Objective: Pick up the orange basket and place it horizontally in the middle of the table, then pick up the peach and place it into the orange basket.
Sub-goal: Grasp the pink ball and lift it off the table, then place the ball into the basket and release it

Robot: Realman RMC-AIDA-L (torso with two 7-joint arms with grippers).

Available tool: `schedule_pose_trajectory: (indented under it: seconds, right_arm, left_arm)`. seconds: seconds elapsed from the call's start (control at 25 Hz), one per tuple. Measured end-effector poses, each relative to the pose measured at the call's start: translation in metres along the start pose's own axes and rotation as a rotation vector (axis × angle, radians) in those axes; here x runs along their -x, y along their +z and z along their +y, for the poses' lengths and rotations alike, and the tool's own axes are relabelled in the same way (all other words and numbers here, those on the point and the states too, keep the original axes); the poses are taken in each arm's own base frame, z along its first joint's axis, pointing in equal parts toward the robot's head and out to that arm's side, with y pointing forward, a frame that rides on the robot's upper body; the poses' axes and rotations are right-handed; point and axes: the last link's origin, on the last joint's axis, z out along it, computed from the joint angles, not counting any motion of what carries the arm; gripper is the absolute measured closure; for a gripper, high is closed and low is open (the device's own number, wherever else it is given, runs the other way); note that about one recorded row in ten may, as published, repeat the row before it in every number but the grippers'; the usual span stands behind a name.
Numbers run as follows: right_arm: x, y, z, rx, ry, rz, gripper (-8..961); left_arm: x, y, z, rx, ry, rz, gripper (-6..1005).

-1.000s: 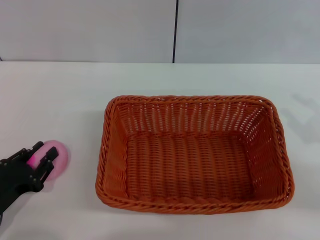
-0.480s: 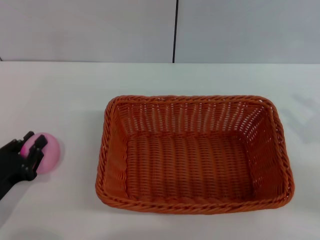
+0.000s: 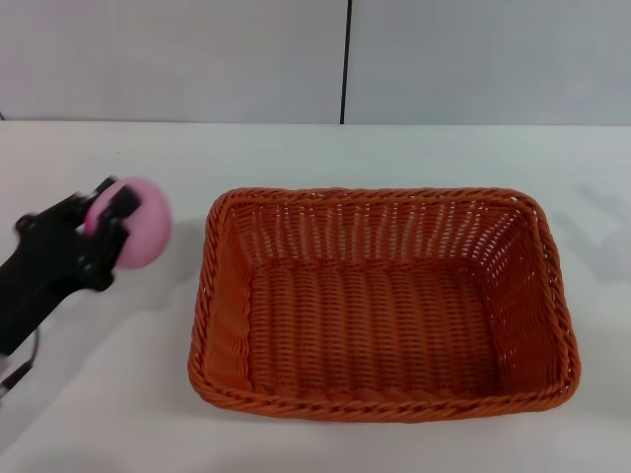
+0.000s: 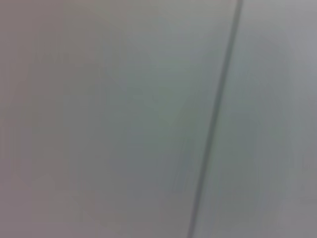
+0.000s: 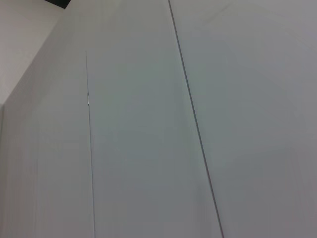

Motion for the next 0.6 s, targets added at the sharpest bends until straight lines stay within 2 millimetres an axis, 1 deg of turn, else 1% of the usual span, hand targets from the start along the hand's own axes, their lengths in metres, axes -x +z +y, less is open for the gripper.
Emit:
schedule_pose_trajectory:
  seconds: [0.12,0.16,0.28,0.32,0.36,0.44,0.48,0.6]
  right_arm:
    - [0.000,-0.001,0.001,-0.001,0.005,-0.003,379]
    - [-0.001,-0.001,0.001,-0.003,0.009,-0.004,379]
    - [-0.001,-0.001,0.001,-0.004,0.011,-0.004,379]
    - [-0.002,-0.002,0.001,-0.005,0.013,-0.004,379]
    - [-0.002,-0.002,0.001,-0.006,0.015,-0.005,379]
    - [-0.002,-0.003,0.002,-0.010,0.018,-0.004,379]
    - [-0.002,-0.003,0.002,-0.010,0.018,-0.004,379]
    - [-0.002,-0.004,0.002,-0.012,0.013,-0.004,379]
  left_arm:
    - [-0.008,0.018,0.008,0.081,-0.017,0.041,841]
    - [-0.012,0.031,0.016,0.148,-0.041,0.058,848]
    - [-0.013,0.035,0.020,0.179,-0.048,0.061,866]
    - [-0.013,0.040,0.025,0.218,-0.050,0.058,870]
    - [-0.012,0.050,0.036,0.298,-0.049,0.044,875]
    - [-0.009,0.057,0.049,0.386,-0.047,0.012,884]
    - [-0.009,0.057,0.049,0.386,-0.047,0.012,889]
    - [-0.004,0.059,0.058,0.435,-0.048,-0.015,903]
